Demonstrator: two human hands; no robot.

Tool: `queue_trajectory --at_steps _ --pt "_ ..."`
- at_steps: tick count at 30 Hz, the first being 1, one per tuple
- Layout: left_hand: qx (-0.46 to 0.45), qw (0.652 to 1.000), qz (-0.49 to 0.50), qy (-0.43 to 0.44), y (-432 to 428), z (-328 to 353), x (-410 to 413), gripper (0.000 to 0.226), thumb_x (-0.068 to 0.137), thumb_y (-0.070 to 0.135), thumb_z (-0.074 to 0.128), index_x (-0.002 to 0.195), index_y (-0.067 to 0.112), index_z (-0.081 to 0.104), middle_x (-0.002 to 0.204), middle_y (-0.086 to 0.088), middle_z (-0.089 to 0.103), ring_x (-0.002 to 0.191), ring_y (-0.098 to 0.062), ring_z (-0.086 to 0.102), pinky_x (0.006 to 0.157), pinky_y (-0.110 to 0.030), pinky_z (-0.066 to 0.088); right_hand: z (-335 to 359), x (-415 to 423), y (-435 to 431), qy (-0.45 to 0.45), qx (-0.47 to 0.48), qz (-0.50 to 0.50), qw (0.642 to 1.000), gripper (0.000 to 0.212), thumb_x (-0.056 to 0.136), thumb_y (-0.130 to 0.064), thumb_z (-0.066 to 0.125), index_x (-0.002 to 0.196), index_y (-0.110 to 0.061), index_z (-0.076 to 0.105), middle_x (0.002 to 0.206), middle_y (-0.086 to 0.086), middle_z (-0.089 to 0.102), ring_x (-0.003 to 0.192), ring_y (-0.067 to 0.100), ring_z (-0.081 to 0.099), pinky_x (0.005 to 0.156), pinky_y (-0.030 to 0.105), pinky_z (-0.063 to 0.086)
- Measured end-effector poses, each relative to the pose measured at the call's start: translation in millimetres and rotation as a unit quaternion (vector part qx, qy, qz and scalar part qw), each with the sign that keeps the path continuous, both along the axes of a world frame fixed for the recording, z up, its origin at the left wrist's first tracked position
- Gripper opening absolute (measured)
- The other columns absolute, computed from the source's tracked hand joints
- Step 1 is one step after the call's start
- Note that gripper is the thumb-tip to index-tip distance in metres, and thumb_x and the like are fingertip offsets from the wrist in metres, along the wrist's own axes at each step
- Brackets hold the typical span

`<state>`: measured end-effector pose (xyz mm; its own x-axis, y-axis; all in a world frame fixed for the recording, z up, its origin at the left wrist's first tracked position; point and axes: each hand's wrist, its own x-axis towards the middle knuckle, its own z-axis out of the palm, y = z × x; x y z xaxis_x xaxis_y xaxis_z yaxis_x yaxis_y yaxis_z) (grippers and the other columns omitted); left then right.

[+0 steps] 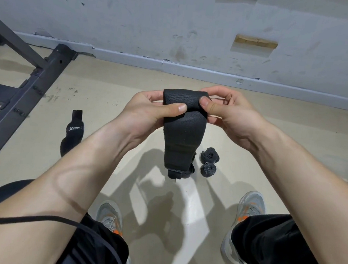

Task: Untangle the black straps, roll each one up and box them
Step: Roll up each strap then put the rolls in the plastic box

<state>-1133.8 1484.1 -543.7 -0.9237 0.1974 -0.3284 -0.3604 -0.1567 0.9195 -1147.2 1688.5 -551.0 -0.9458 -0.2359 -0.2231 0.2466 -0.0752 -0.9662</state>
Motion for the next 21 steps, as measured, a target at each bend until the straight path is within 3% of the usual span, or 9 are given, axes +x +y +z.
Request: queue_trajectory --at_steps 3,5,8,11,14,17,21 --pt "-0.028 1.000 -0.011 0.006 2 0 2 0.044 0.082 0.015 0.075 0.123 0.000 0.068 0.115 -0.019 0.074 0.096 -0.027 0.073 0.083 -0.034 0.060 -1 2 -2 0.014 -0.010 -0.010 1.000 0.014 0.093 -0.003 0.067 0.098 -0.017 0.066 0.080 0.007 0.070 0.070 0.014 0.068 0.074 0.030 0.058" --pt "-0.035 0.999 -0.008 0.003 4 -2 4 0.036 0.091 0.008 0.069 0.126 0.001 0.066 0.116 -0.021 0.073 0.093 -0.026 0.072 0.077 -0.032 0.061 -3 3 -1 0.046 0.018 -0.011 0.999 0.017 0.089 -0.006 0.073 0.100 -0.018 0.067 0.079 0.016 0.061 0.071 0.017 0.064 0.075 0.031 0.056" --pt "0.002 1.000 0.010 -0.019 7 -1 6 0.037 0.094 -0.003 0.064 0.131 -0.001 0.061 0.110 -0.021 0.074 0.085 -0.023 0.074 0.071 -0.026 0.059 -4 3 -2 0.092 0.064 -0.022 0.993 0.022 0.080 -0.014 0.077 0.097 -0.027 0.069 0.079 0.015 0.049 0.074 0.023 0.050 0.076 0.030 0.051" --pt "0.056 0.997 0.002 -0.052 7 5 5 0.038 0.093 -0.007 0.062 0.131 -0.001 0.061 0.113 -0.019 0.072 0.091 -0.023 0.074 0.077 -0.025 0.059 -4 3 -1 0.112 0.087 -0.021 0.990 0.029 0.086 0.000 0.075 0.096 -0.026 0.068 0.079 0.009 0.045 0.068 0.016 0.041 0.071 0.021 0.048" --pt "0.073 0.994 -0.005 -0.078 8 11 6 0.030 0.095 0.002 0.062 0.125 0.002 0.064 0.110 -0.014 0.074 0.094 -0.022 0.073 0.080 -0.026 0.060 -2 4 -1 0.116 0.099 -0.013 0.988 0.029 0.083 -0.002 0.078 0.095 -0.026 0.068 0.081 0.010 0.048 0.071 0.021 0.041 0.070 0.021 0.048" --pt "0.075 0.993 0.005 -0.093 11 13 7 0.031 0.095 0.028 0.064 0.118 0.007 0.067 0.102 -0.010 0.076 0.093 -0.020 0.074 0.083 -0.028 0.061 -3 4 -3 0.115 0.113 -0.014 0.987 0.028 0.072 -0.013 0.079 0.091 -0.032 0.069 0.085 0.012 0.052 0.073 0.022 0.046 0.072 0.028 0.048" --pt "0.048 0.995 0.044 -0.074 8 7 3 0.018 0.095 0.017 0.067 0.111 0.009 0.069 0.090 -0.004 0.076 0.080 -0.013 0.073 0.074 -0.022 0.059 -4 6 -7 0.102 0.107 -0.001 0.989 0.029 0.079 -0.008 0.078 0.097 -0.027 0.068 0.085 0.012 0.049 0.072 0.021 0.046 0.071 0.029 0.049"
